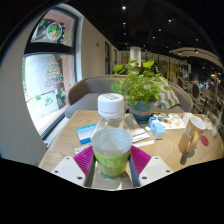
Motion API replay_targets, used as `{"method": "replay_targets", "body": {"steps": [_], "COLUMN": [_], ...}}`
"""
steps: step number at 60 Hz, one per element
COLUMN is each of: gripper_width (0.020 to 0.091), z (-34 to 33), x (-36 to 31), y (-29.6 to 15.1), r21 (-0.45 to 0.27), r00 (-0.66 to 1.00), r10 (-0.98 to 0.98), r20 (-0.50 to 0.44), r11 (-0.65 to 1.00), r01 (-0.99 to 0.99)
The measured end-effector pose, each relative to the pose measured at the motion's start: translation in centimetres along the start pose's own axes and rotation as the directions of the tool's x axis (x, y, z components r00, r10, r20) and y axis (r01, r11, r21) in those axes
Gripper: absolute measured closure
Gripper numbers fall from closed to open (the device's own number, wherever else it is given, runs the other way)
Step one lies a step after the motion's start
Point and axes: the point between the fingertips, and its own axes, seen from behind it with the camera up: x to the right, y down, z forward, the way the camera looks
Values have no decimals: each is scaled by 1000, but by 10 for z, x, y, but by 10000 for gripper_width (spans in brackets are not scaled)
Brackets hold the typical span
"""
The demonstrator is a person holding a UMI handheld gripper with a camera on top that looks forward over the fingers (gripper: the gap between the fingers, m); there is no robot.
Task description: Pour water
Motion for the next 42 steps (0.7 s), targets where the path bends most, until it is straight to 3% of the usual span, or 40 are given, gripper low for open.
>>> {"method": "replay_targets", "body": {"steps": [19, 28, 35, 42], "gripper_width": [720, 722, 722, 724], "z": [0, -13, -32, -52], "x": [10, 16, 19, 24], "y": [-5, -33, -77, -124], "r21": [-3, 22, 57, 27], "r00": [1000, 997, 970, 847], "r10": [7, 69, 201, 448], "r20": [0, 39, 134, 286], "r11": [1000, 997, 976, 880], "r01": [-7, -70, -210, -474]}}
